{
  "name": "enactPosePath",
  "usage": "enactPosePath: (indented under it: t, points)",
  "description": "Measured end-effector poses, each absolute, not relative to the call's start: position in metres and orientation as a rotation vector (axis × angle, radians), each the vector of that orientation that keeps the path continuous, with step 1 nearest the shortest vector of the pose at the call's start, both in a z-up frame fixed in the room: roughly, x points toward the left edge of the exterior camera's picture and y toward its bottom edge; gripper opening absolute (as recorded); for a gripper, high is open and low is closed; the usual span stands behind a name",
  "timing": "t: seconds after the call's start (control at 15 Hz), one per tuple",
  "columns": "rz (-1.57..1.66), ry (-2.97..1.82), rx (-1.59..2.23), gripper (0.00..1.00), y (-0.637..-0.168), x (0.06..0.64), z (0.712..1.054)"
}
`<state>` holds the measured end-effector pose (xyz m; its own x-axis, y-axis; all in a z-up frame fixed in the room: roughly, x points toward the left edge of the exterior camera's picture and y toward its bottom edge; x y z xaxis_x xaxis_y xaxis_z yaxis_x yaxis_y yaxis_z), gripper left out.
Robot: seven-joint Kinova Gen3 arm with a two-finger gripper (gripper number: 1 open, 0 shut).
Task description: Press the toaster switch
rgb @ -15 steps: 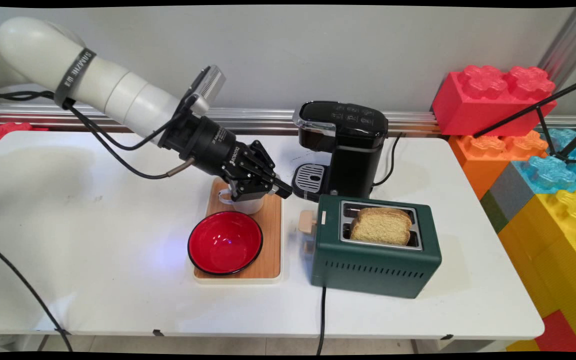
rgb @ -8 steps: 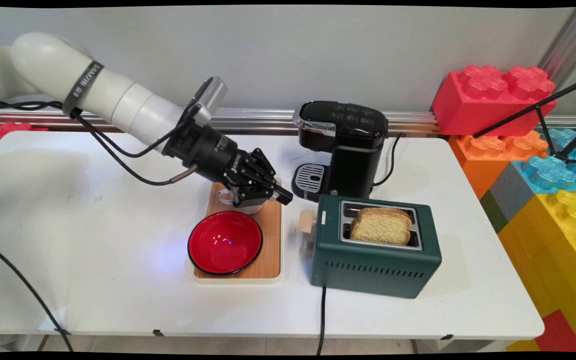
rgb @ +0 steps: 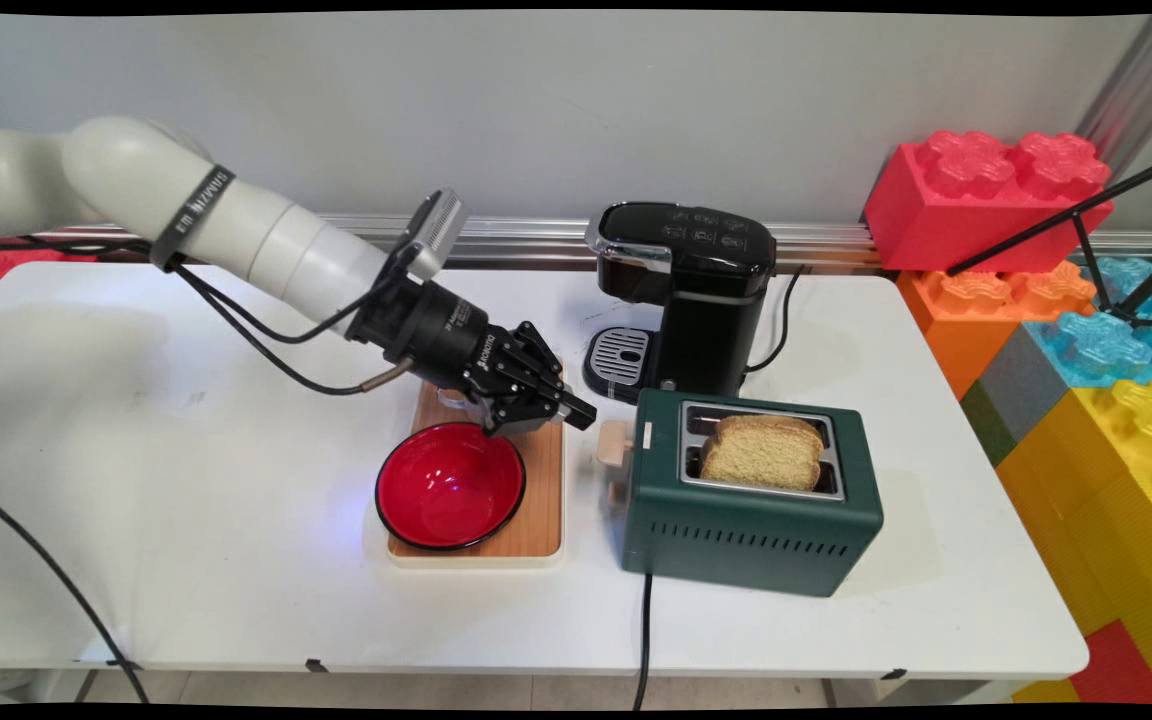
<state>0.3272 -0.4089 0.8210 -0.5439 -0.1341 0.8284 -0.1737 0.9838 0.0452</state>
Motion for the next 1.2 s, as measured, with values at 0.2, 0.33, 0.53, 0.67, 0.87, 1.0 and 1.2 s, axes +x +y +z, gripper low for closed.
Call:
enactPosePath:
  t: [0.2,0.33,0.53,0.67,0.87,1.0,1.2]
  points:
    - [0.055,-2.144,0.219,0.0,-0.41,0.323,0.813]
    - [0.058,-2.139,0.222,0.0,-0.411,0.32,0.808]
    - [0.061,-2.131,0.226,0.0,-0.412,0.316,0.803]
    - [0.062,-2.127,0.228,0.0,-0.413,0.314,0.8]
    - [0.063,-2.122,0.231,0.0,-0.414,0.31,0.796]
    - [0.063,-2.121,0.231,0.0,-0.414,0.307,0.793]
    - [0.064,-2.123,0.231,0.0,-0.415,0.305,0.789]
